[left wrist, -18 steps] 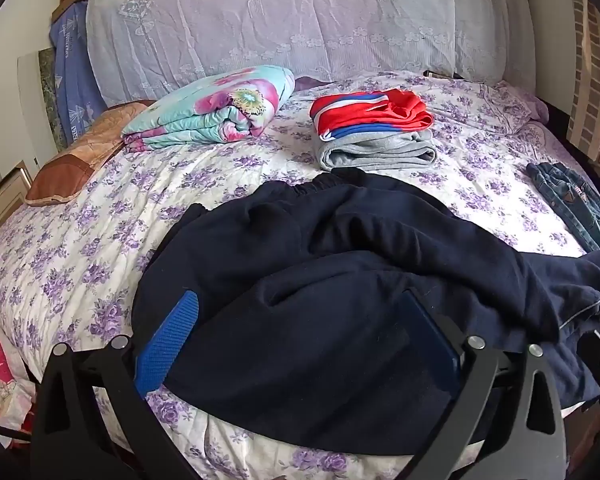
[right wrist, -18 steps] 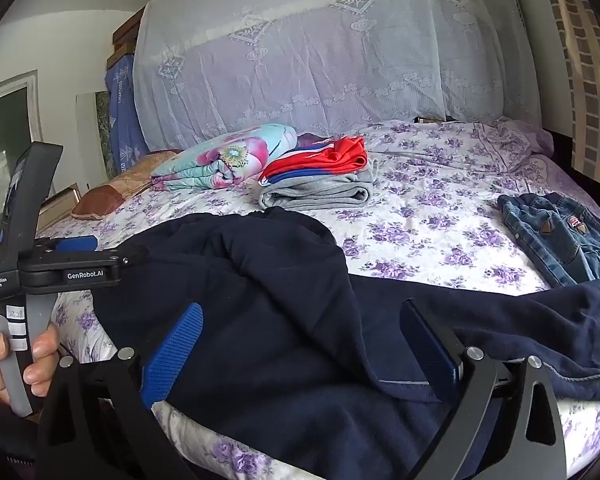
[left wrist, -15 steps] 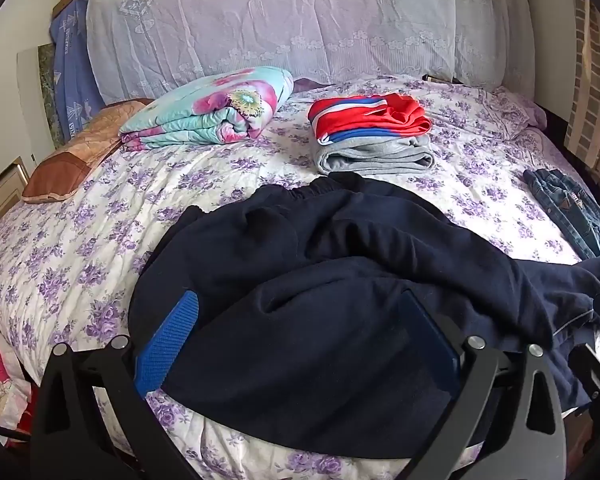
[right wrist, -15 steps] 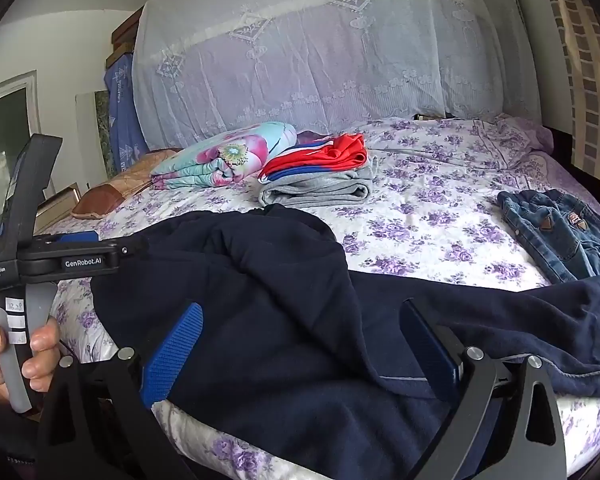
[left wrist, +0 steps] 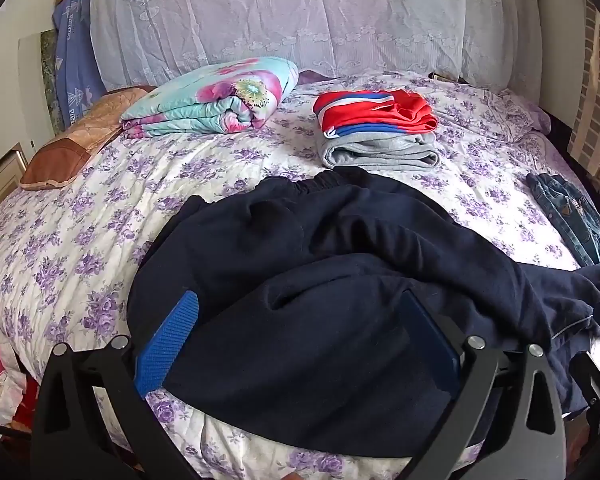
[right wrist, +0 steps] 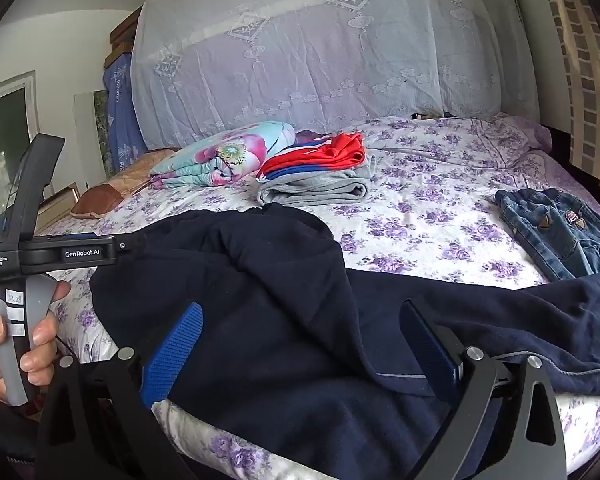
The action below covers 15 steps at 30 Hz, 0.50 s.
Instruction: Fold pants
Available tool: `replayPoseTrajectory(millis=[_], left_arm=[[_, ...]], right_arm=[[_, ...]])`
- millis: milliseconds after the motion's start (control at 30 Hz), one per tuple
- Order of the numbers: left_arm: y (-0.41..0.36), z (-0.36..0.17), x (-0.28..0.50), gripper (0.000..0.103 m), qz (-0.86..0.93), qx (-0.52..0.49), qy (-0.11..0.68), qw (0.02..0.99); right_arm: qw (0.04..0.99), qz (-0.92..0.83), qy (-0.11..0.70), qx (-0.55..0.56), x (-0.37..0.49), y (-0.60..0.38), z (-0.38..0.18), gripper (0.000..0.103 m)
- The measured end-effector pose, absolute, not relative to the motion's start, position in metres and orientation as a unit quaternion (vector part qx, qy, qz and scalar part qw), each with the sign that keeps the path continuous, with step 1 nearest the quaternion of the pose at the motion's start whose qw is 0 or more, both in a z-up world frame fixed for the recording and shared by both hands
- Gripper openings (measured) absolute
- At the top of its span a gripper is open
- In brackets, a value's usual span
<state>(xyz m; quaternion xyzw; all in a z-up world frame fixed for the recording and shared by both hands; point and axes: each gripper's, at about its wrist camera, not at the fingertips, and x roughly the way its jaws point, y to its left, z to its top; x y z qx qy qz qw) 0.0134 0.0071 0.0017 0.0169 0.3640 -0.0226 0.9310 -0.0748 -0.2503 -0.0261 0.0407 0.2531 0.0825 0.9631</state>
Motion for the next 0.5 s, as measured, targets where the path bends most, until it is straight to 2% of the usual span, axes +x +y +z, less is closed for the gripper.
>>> replayPoseTrajectory(millis=[500], left_arm=[[0.0142, 0.0011, 0.0084, 0.098, -0.019, 0.02, 0.364, 0.931]], right_arm=[[0.962, 0.087, 0.255, 0.04, -0.0746, -0.2471, -0.0282, 0.099]])
